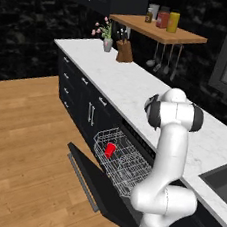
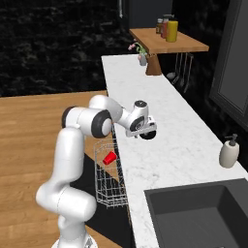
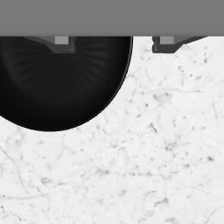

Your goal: Pick up the cup and bowl from the counter, place them in the dishwasher, and close the dishwasher door.

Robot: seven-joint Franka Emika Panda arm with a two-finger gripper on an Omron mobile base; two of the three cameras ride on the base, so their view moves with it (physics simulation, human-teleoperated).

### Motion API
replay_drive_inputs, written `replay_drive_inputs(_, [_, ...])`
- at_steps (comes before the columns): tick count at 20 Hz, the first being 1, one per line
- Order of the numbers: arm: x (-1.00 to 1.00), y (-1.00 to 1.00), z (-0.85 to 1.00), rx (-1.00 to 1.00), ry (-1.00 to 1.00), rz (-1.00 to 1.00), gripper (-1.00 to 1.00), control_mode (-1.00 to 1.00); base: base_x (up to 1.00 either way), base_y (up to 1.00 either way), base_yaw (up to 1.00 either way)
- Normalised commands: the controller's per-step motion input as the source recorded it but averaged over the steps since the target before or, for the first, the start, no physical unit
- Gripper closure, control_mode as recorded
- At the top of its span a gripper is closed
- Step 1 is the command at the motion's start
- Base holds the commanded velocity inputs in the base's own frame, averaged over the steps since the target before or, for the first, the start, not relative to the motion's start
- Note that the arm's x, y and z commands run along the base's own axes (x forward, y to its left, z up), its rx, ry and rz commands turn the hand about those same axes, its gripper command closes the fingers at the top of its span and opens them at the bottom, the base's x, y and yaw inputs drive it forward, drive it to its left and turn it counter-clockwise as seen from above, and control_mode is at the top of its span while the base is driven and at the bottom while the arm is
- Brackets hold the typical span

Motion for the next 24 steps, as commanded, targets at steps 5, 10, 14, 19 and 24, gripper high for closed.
replay_drive_inputs(5, [0.00, 0.00, -0.14, 0.00, 0.00, 0.02, 1.00, -1.00, 0.00, 0.00, 0.00])
replay_drive_inputs(10, [-0.09, 0.30, 0.00, 0.00, 0.05, -0.02, 1.00, -1.00, 0.00, 0.00, 0.00])
replay_drive_inputs(14, [-0.58, 0.82, 0.18, 0.00, 0.09, -0.05, 1.00, -1.00, 0.00, 0.00, 0.00])
replay_drive_inputs(19, [-0.99, 0.79, 0.25, 0.00, 0.02, -0.02, 1.00, -1.00, 0.00, 0.00, 0.00])
replay_drive_inputs(24, [-0.99, 0.86, -0.01, 0.00, 0.01, 0.00, 1.00, -1.00, 0.00, 0.00, 0.00])
